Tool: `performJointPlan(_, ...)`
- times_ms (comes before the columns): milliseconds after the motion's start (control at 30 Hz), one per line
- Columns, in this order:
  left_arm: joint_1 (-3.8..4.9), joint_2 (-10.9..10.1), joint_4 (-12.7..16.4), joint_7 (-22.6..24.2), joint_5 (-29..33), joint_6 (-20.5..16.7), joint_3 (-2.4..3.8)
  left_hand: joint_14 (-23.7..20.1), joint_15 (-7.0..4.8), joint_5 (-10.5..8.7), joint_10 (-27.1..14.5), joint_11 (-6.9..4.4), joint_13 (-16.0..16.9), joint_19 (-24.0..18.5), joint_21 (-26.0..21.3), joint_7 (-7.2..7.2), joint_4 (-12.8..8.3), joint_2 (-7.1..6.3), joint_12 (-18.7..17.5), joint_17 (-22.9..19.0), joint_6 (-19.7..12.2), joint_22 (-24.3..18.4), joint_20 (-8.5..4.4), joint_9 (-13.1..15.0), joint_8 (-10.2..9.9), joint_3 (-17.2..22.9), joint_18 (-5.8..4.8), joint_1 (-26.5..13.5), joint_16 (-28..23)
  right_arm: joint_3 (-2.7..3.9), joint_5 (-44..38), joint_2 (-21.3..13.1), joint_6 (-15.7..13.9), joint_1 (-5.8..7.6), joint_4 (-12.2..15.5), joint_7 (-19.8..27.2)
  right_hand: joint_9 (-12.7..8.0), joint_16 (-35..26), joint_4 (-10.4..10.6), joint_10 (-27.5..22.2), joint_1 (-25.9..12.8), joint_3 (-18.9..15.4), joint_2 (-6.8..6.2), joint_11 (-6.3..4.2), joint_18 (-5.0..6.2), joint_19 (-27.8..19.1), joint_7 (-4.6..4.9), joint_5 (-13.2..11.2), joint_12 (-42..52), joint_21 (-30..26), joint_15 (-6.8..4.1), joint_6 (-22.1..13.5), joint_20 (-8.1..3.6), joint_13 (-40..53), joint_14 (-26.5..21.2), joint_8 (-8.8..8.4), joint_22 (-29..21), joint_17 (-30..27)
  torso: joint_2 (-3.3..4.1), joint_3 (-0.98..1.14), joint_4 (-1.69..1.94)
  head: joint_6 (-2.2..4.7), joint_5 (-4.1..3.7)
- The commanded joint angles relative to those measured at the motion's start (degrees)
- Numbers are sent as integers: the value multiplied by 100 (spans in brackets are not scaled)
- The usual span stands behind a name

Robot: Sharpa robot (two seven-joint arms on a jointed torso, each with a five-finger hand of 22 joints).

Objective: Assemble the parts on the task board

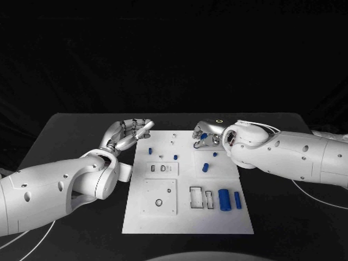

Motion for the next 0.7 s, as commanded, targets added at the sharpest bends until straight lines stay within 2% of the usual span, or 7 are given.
performJointPlan(33, 13, 1, 9, 114, -44, 14, 7, -31, 15, -15, -7, 28, 4, -37, -34, 370, -7, 59, -23, 6, -27, -8, -12, 10, 35, 26, -24, -2, -36, 2, -208, 39, 342, -20, -63, -222, 0, 24, 8, 56, 57, 27, 17, 3, -37, 599, 17, -38, -38, 21, -11, 20, -31, 3, 523, -24, 1508, 1170, -6, 1, 7, -19, 14)
performJointPlan(167, 14, -6, 9, 117, -44, 11, 7, -33, 15, -13, -5, 27, 4, -39, -36, 369, -7, 62, -23, 6, -27, -10, -12, 11, 37, 27, -25, 0, -36, 2, -216, 116, 405, -56, -168, -289, 2, 25, 4, 74, 85, 53, 38, 2, -37, 599, 15, -36, -57, 21, -11, 31, -30, 1, 524, -42, 1508, 1177, -6, 0, -2, -21, 25)
performJointPlan(333, 14, -8, 8, 120, -44, 8, 7, -36, 16, -11, 0, 27, 5, -46, -41, 369, -7, 71, -22, 7, -26, -13, -12, 12, 42, 30, -27, 4, -38, 3, -216, 198, 486, -89, -269, -343, 3, 25, 4, 100, 113, 84, 65, -3, -37, 599, 9, -36, -80, 21, -13, 43, -30, 0, 523, -65, 1508, 1174, -4, -2, 12, -22, 20)
performJointPlan(700, 14, -16, -2, 122, -45, 3, 6, -39, 17, -8, 13, 26, 6, -59, -52, 367, -9, 98, -21, 9, -23, -20, -12, 17, 53, 38, -32, 15, -41, 3, -207, 267, 554, -117, -321, -359, 17, 24, 64, 333, 160, 177, 156, -62, -37, 599, -38, -33, -125, 21, -65, 167, -65, -2, 522, -114, 1508, 1171, -7, -11, 11, -50, 29)
